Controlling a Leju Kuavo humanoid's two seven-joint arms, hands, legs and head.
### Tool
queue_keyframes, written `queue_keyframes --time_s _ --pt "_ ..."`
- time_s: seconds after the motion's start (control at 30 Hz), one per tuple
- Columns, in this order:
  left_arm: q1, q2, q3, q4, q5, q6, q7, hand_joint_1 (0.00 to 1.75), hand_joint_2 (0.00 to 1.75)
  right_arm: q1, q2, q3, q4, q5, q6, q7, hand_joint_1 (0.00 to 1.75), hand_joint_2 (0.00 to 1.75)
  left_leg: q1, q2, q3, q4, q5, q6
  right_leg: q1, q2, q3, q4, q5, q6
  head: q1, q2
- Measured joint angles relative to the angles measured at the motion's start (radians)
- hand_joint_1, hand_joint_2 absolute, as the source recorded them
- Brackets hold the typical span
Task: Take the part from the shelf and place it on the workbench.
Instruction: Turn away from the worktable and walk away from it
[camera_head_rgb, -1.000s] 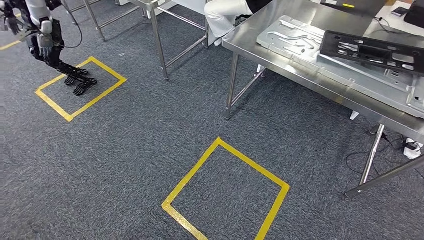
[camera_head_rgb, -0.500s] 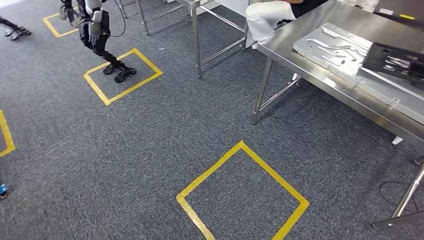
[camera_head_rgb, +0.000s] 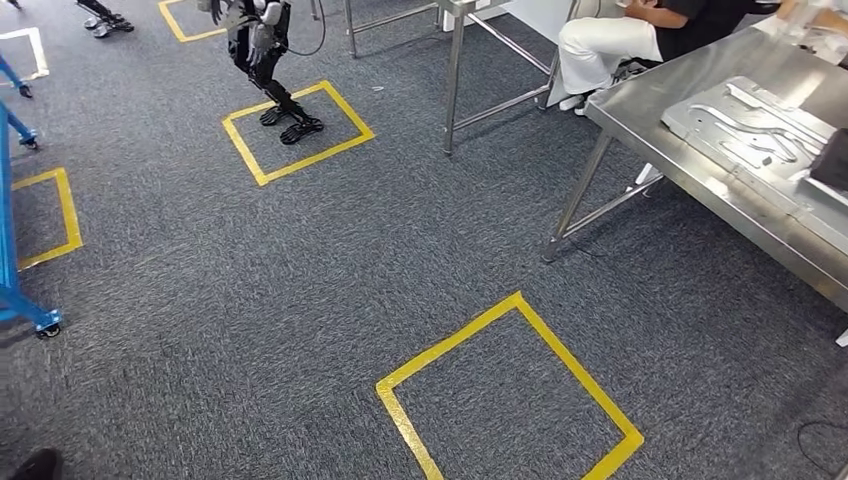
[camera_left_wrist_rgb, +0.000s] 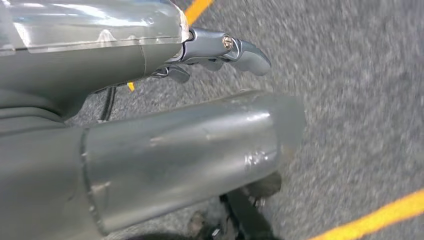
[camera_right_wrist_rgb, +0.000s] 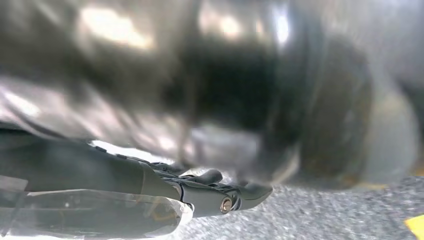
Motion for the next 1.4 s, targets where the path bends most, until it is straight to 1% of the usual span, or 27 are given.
queue_keyframes --time_s 0.03,0.07,0.13,0.2,0.27,0.33,0.4,0.47,0.53,0.57,0.6,0.67,0.7,0.77,0.83,0.87,0.93,1.0,1.03,1.07,1.1,1.13,1.2,1.23,1.27,1.33,1.4 --pt "0.0 0.0 0.0 0.0 -0.002 0.0 0.0 0.0 0.0 -0.001 0.0 0.0 0.0 0.0 0.001 -0.001 0.0 0.0 -0.001 -0.013 -0.001 0.001 0.001 0.001 0.001 0.003 -0.012 0.033 -0.004 0.0 0.0 0.0" --pt "0.001 0.0 -0.001 0.0 -0.004 0.0 0.0 0.0 0.0 -0.002 0.0 0.0 0.0 0.0 0.001 -0.001 0.0 0.0 -0.002 -0.027 -0.001 0.003 0.001 0.001 0.001 0.005 -0.008 0.029 0.013 -0.002 0.0 0.0" --pt "0.001 -0.001 -0.004 0.0 -0.007 0.002 0.0 0.0 0.0 -0.003 0.0 0.0 0.0 0.0 0.002 -0.001 0.0 0.0 -0.002 -0.057 -0.002 0.008 0.001 -0.001 0.002 0.022 0.043 -0.075 0.086 -0.009 0.0 0.0" --pt "-0.001 -0.005 -0.009 0.0 -0.009 0.004 0.0 0.0 0.0 -0.002 -0.002 0.0 0.0 0.0 0.004 0.0 0.0 0.0 -0.003 -0.082 -0.008 0.014 0.003 -0.007 0.001 0.069 0.09 -0.189 0.13 -0.021 0.0 0.0" --pt "-0.001 -0.008 -0.013 0.0 -0.009 0.005 -0.001 0.0 0.0 -0.003 -0.003 0.0 0.0 0.0 0.008 0.001 0.0 0.0 0.0 -0.104 -0.02 0.014 0.01 -0.021 0.004 0.089 0.102 -0.228 0.13 -0.028 0.0 0.0" --pt "0.002 -0.008 -0.014 0.0 -0.01 0.006 -0.002 0.0 0.0 -0.005 -0.003 0.0 0.0 0.0 0.009 0.001 0.0 0.0 0.003 -0.115 -0.029 0.012 0.017 -0.033 0.004 0.067 0.107 -0.245 0.138 -0.036 -0.001 0.0" --pt "0.003 -0.008 -0.015 0.0 -0.01 0.006 -0.001 0.0 0.0 -0.004 -0.002 0.0 0.0 -0.001 0.01 0.001 0.0 0.0 -0.001 -0.073 -0.046 0.048 -0.004 -0.039 -0.002 0.04 0.118 -0.268 0.15 -0.046 -0.002 0.0" --pt "0.0 -0.009 -0.016 0.0 -0.01 0.008 -0.001 0.0 0.0 0.001 -0.002 0.0 0.001 -0.001 0.012 0.005 0.0 0.0 -0.001 -0.019 -0.097 0.157 -0.065 -0.042 -0.003 0.006 0.124 -0.279 0.155 -0.051 -0.005 0.0" --pt "-0.002 -0.009 -0.017 0.0 -0.01 0.012 0.001 0.0 0.0 0.004 -0.004 0.0 0.001 -0.002 0.014 0.009 0.0 0.0 0.006 -0.004 -0.144 0.261 -0.105 -0.05 -0.004 -0.029 0.123 -0.277 0.153 -0.049 -0.006 0.0" --pt "-0.001 -0.009 -0.017 0.0 -0.01 0.014 0.003 0.0 0.0 0.005 -0.005 0.0 0.001 -0.003 0.014 0.01 0.0 0.0 0.012 0.0 -0.145 0.271 -0.1 -0.057 -0.007 -0.045 0.122 -0.274 0.15 -0.046 -0.006 0.0" --pt "0.0 -0.009 -0.017 0.0 -0.01 0.017 0.004 0.0 0.0 0.006 -0.007 0.0 0.001 -0.004 0.015 0.011 0.0 0.0 0.02 0.007 -0.124 0.241 -0.078 -0.065 -0.012 -0.058 0.122 -0.268 0.145 -0.039 -0.006 0.0" --pt "0.0 -0.012 -0.017 0.001 -0.011 0.021 0.005 0.0 0.0 0.006 -0.014 -0.001 0.0 -0.005 0.015 0.011 0.0 0.0 0.036 0.042 -0.057 0.125 -0.03 -0.086 -0.017 -0.078 0.121 -0.248 0.131 -0.018 -0.008 0.0" --pt "-0.002 -0.016 -0.018 0.001 -0.011 0.021 0.005 0.0 0.0 0.005 -0.018 -0.001 -0.001 -0.005 0.016 0.011 0.0 0.0 0.043 0.057 -0.033 0.081 -0.019 -0.088 -0.017 -0.087 0.119 -0.236 0.12 -0.007 -0.009 0.0" --pt "-0.005 -0.022 -0.018 0.002 -0.012 0.021 0.005 0.0 0.0 0.003 -0.025 -0.001 -0.001 -0.005 0.018 0.011 0.0 0.0 0.044 0.065 -0.026 0.061 -0.026 -0.076 -0.01 -0.099 0.119 -0.224 0.106 0.006 -0.008 0.0" --pt "-0.005 -0.022 -0.018 0.002 -0.012 0.021 0.006 0.0 0.0 0.001 -0.026 -0.001 -0.001 -0.005 0.019 0.012 0.0 0.0 0.04 0.045 -0.031 0.064 -0.025 -0.055 -0.015 -0.099 0.123 -0.224 0.102 0.012 -0.005 0.0" --pt "-0.004 -0.022 -0.018 0.002 -0.012 0.021 0.006 0.0 0.0 0.0 -0.026 -0.001 -0.001 -0.005 0.019 0.012 0.0 0.0 0.036 0.037 -0.033 0.063 -0.024 -0.048 -0.02 -0.082 0.122 -0.216 0.092 0.013 -0.005 0.0" --pt "-0.004 -0.022 -0.018 0.002 -0.013 0.022 0.006 0.0 0.0 -0.001 -0.025 -0.001 -0.001 -0.005 0.02 0.012 0.0 0.0 0.026 0.02 -0.036 0.059 -0.019 -0.037 -0.023 -0.037 0.092 -0.147 0.039 0.01 -0.005 0.0" --pt "-0.005 -0.021 -0.018 0.002 -0.012 0.022 0.006 0.0 0.0 -0.002 -0.024 -0.001 0.0 -0.005 0.02 0.011 0.0 0.0 0.011 -0.001 -0.039 0.055 -0.014 -0.028 -0.012 -0.013 0.027 -0.013 -0.028 -0.007 -0.005 0.0" --pt "-0.004 -0.021 -0.018 0.002 -0.012 0.023 0.006 0.0 0.0 -0.003 -0.024 -0.001 0.0 -0.005 0.021 0.01 0.0 0.0 0.002 -0.014 -0.04 0.054 -0.012 -0.025 -0.002 -0.011 -0.002 0.041 -0.042 -0.02 -0.005 0.0" --pt "-0.003 -0.021 -0.018 0.002 -0.012 0.023 0.006 0.0 0.0 -0.004 -0.024 -0.001 0.0 -0.005 0.021 0.01 0.0 0.0 -0.006 -0.028 -0.04 0.054 -0.012 -0.022 0.012 -0.009 -0.018 0.066 -0.035 -0.036 -0.006 0.0" --pt "-0.003 -0.022 -0.018 0.002 -0.012 0.023 0.006 0.0 0.0 -0.005 -0.024 -0.001 0.0 -0.005 0.021 0.01 0.0 0.0 -0.014 -0.043 -0.037 0.054 -0.012 -0.018 0.028 -0.004 -0.017 0.051 -0.006 -0.053 -0.006 0.0" --pt "-0.003 -0.023 -0.018 0.002 -0.013 0.023 0.006 0.0 0.0 -0.006 -0.024 -0.001 0.0 -0.005 0.021 0.01 0.0 0.0 -0.02 -0.058 -0.033 0.054 -0.012 -0.015 0.046 0.007 -0.001 0.003 0.039 -0.075 -0.006 0.0" --pt "-0.005 -0.03 -0.018 0.002 -0.012 0.023 0.006 0.0 0.0 -0.005 -0.028 -0.001 0.0 -0.004 0.021 0.011 0.0 0.0 -0.023 -0.086 -0.027 0.052 -0.012 -0.009 0.068 0.057 0.044 -0.116 0.125 -0.124 -0.008 0.0" --pt "-0.007 -0.035 -0.018 0.003 -0.012 0.023 0.006 0.0 0.0 -0.004 -0.031 -0.001 0.0 -0.004 0.021 0.012 0.0 0.0 -0.018 -0.099 -0.028 0.05 -0.01 -0.011 0.074 0.078 0.059 -0.157 0.15 -0.142 -0.008 0.0" --pt "-0.008 -0.038 -0.018 0.003 -0.012 0.022 0.007 0.0 0.0 -0.004 -0.034 -0.001 0.0 -0.004 0.021 0.012 0.0 0.0 -0.01 -0.112 -0.031 0.046 -0.006 -0.016 0.074 0.09 0.066 -0.179 0.162 -0.152 -0.009 0.0" --pt "-0.007 -0.041 -0.018 0.004 -0.013 0.022 0.007 0.0 0.0 -0.007 -0.034 -0.001 0.0 -0.004 0.021 0.013 0.0 0.0 -0.002 -0.135 -0.03 0.026 0.008 -0.027 0.075 0.075 0.08 -0.218 0.178 -0.159 -0.007 0.0" --pt "-0.003 -0.038 -0.018 0.004 -0.014 0.023 0.008 0.0 0.0 -0.008 -0.03 -0.001 0.0 -0.004 0.021 0.013 0.0 0.0 -0.011 -0.107 -0.03 0.021 0.007 -0.027 0.066 0.043 0.122 -0.302 0.197 -0.164 -0.008 0.0"
